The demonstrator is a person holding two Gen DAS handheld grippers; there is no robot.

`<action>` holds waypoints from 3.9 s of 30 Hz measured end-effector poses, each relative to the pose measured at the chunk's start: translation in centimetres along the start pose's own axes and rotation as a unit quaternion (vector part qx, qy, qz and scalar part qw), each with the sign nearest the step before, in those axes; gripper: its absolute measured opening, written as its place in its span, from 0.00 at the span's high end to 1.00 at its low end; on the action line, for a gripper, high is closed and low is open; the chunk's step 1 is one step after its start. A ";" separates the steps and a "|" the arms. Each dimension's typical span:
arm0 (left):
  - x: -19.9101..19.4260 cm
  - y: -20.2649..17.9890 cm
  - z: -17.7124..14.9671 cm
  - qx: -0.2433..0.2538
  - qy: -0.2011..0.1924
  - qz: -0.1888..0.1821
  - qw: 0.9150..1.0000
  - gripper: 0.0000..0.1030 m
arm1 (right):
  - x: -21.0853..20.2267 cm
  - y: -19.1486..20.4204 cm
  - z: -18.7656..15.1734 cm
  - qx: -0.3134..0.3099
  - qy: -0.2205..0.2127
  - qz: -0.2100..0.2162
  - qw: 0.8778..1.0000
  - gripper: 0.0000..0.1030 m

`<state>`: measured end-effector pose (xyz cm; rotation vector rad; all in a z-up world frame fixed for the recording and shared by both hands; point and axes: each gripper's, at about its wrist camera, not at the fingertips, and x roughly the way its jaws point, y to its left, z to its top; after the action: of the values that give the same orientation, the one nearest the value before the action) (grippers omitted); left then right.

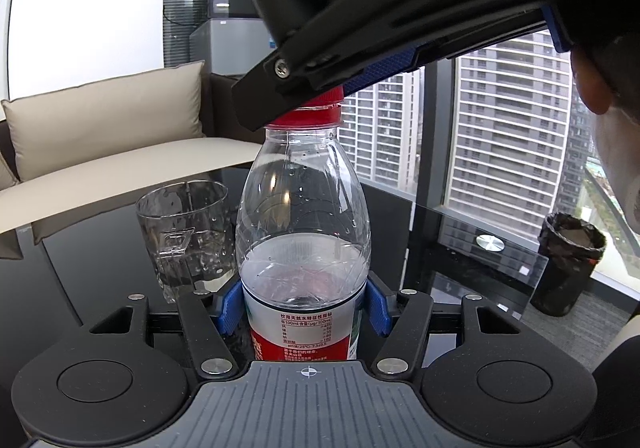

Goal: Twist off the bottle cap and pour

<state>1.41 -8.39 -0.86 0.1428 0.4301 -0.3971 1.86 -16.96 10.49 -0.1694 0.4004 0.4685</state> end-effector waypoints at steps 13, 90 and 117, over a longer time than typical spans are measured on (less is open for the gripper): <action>0.0 0.4 0.0 -0.004 0.000 -0.001 1.000 0.45 | 0.2 -0.9 0.0 -0.002 0.000 0.027 1.000 0.69; 0.0 0.0 0.1 -0.002 0.003 0.000 1.000 0.46 | -0.8 -0.4 -1.4 -0.027 -0.053 0.017 0.998 0.69; 0.2 -0.2 -0.2 0.002 -0.003 0.005 1.000 0.45 | -0.9 -3.2 -2.1 -0.024 -0.062 0.077 0.995 0.66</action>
<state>1.39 -8.63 -1.15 0.1466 0.4221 -0.3885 1.90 -20.66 9.19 -0.1563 0.2821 0.6368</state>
